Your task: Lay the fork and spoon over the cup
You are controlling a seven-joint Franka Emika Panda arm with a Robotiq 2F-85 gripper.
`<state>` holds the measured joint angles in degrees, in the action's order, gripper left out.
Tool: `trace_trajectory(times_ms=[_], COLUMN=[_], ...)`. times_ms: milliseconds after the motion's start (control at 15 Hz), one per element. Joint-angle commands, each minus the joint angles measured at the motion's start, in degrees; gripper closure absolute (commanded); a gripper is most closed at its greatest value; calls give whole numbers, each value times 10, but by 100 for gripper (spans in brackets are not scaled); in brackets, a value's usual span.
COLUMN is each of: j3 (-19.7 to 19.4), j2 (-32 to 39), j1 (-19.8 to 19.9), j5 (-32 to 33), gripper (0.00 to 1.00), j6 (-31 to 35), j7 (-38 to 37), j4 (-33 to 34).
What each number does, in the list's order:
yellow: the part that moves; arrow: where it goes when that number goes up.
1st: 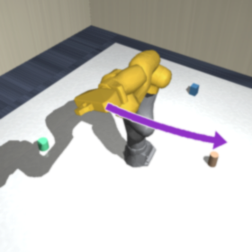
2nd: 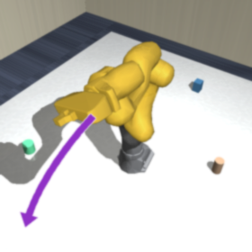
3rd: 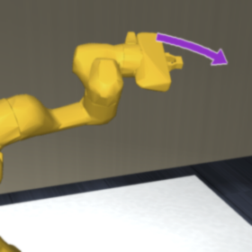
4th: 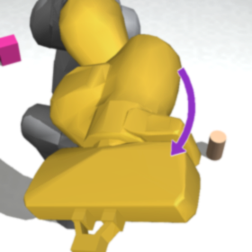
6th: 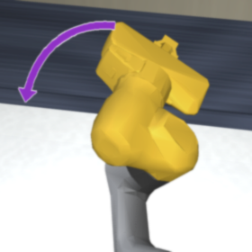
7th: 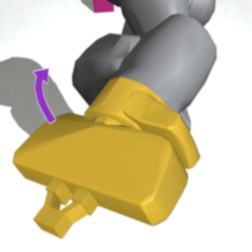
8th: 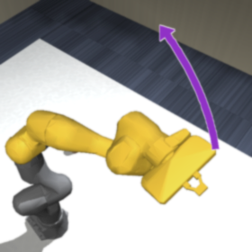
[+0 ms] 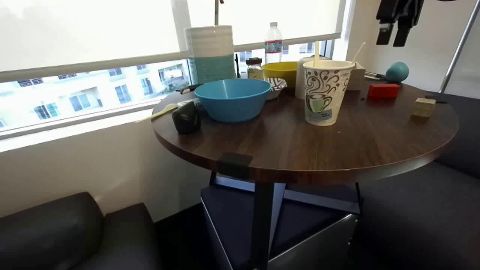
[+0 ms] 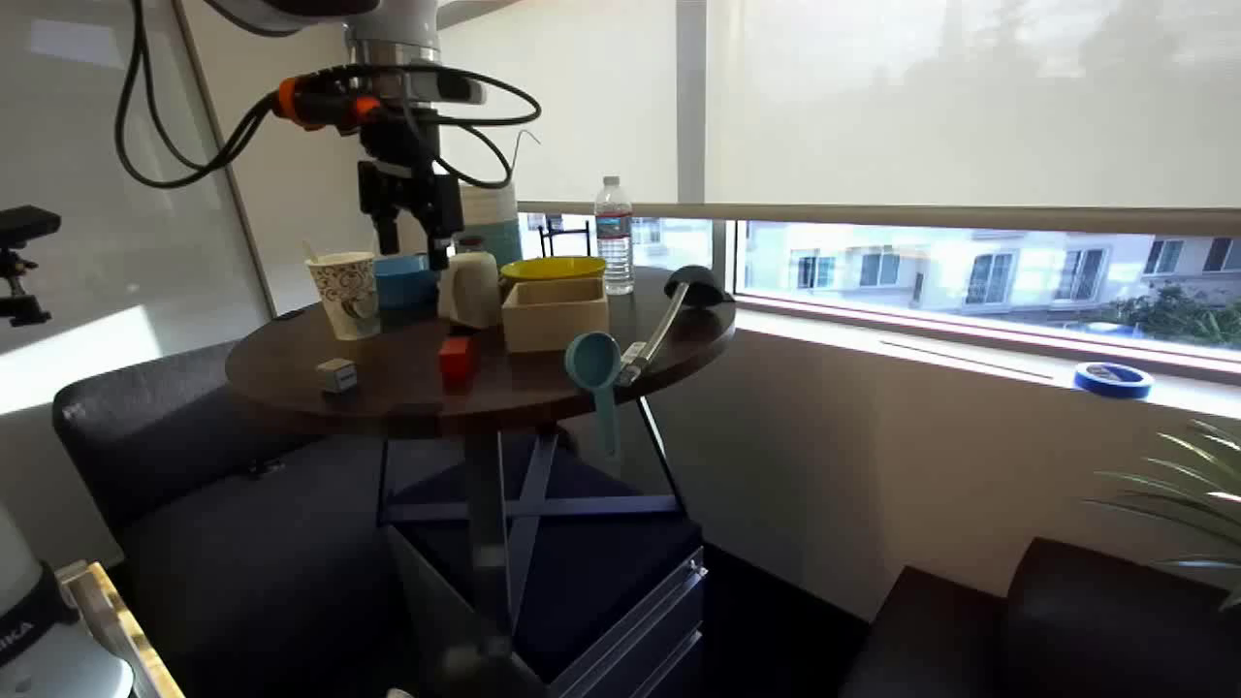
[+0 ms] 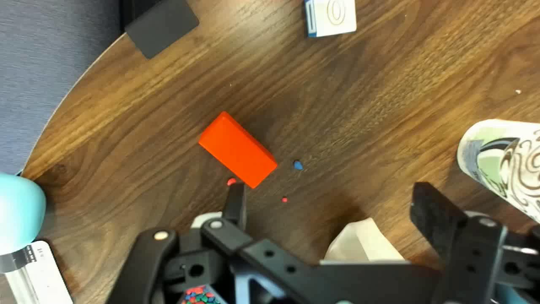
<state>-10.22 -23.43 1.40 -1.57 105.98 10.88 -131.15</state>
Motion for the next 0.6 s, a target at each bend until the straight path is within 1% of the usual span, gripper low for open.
trace_trajectory(times_ms=[0, 333, 400, 533], j3=[9, 9, 12, 22], j2=[1, 1, -11, -26], j1=[10, 10, -1, -16], j5=[-4, -4, -2, 1], gripper=[0, 0, 0, 0], j6=[-2, -2, 2, -5], j7=[3, 3, 37, 82], j4=[1, 1, -1, 1])
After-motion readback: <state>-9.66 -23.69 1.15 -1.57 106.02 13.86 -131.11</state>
